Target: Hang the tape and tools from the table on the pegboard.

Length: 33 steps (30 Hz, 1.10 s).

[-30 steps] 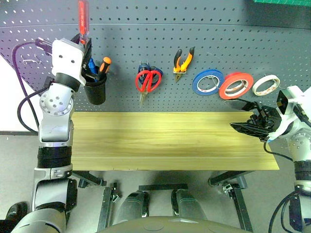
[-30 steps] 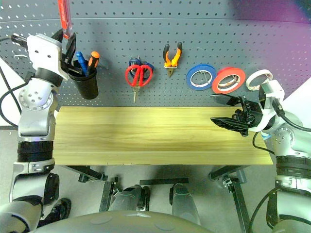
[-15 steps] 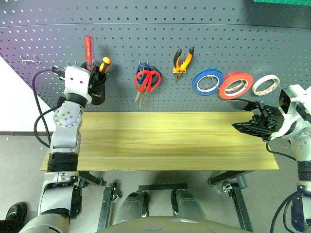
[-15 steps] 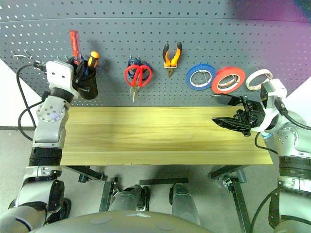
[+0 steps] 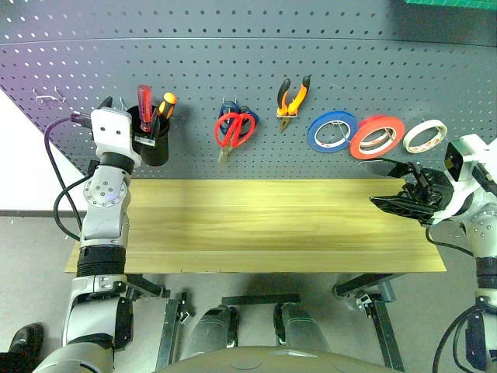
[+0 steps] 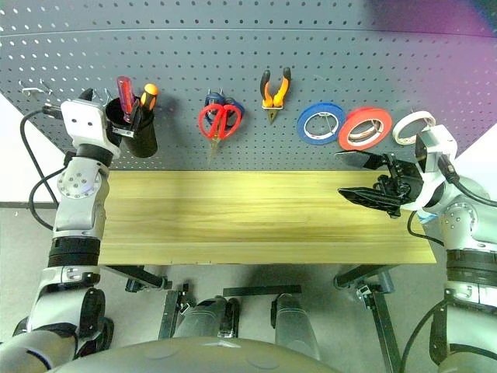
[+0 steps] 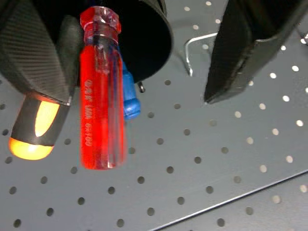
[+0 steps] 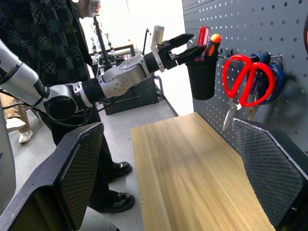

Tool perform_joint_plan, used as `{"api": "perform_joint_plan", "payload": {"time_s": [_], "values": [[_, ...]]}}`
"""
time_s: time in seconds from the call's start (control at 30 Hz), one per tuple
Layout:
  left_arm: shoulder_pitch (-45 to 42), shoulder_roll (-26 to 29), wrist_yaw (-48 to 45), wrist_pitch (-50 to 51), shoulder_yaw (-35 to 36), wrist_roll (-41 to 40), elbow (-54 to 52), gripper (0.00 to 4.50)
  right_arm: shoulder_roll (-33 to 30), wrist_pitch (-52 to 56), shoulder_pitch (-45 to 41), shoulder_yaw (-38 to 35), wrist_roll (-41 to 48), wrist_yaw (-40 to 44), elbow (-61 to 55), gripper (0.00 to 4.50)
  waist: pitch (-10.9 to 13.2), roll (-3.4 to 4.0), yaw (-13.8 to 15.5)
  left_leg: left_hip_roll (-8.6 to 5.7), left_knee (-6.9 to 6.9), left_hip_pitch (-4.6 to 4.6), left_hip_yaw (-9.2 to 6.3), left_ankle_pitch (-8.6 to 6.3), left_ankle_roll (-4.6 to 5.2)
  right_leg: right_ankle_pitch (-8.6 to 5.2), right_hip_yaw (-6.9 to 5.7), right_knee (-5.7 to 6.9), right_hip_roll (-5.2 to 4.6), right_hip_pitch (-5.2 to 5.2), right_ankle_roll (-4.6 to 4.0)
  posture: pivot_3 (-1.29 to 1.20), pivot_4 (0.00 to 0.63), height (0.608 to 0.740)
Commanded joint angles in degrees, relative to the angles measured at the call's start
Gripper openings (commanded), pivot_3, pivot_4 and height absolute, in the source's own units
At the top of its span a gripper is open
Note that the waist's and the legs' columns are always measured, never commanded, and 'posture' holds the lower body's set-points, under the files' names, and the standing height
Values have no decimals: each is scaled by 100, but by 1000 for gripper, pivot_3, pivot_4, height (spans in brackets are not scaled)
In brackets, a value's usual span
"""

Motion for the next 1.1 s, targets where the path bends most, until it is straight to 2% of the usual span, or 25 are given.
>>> {"api": "perform_joint_plan", "payload": {"time_s": [0.03,0.3,0.5,0.8,1.03,1.1], "values": [[-62,5,102,-23,65,-30,-349,4491,-67,-27,-145,-173,20,34,-52,4500,0,0,2,0,0,-1,0,0,0,0,0,-1,0,0,0,-45,154,740],[-265,-30,912,-381,62,600,-1055,4491,-80,-64,-235,-141,2,40,73,4500,0,0,9,0,-6,-5,1,-2,2,1,-1,-10,0,-3,1,-36,140,740],[-431,-4,1126,-367,-31,892,-1264,4491,-92,-127,-322,-69,-12,41,193,4500,0,0,13,0,-6,-4,1,-2,2,1,-2,-9,0,-2,2,-33,131,740],[-443,-264,-1270,906,-698,-1284,-2242,4491,-46,-256,-390,-34,8,41,242,4500,-1,1,12,-1,-6,-6,1,-2,3,2,-4,-14,1,0,3,-33,114,740],[-220,-103,-2789,1807,-1224,-2145,-2496,4491,111,-420,-375,-62,-73,36,218,4500,-63,31,-12,0,-6,-3,1,-1,2,1,-2,-12,9,0,3,-49,76,740],[-183,-111,-2962,2383,-1236,-2502,-2455,4491,171,-432,-374,-72,-91,25,214,4500,-83,47,-8,0,-5,-2,2,-1,2,1,-2,-12,11,1,3,-56,71,740]]}}
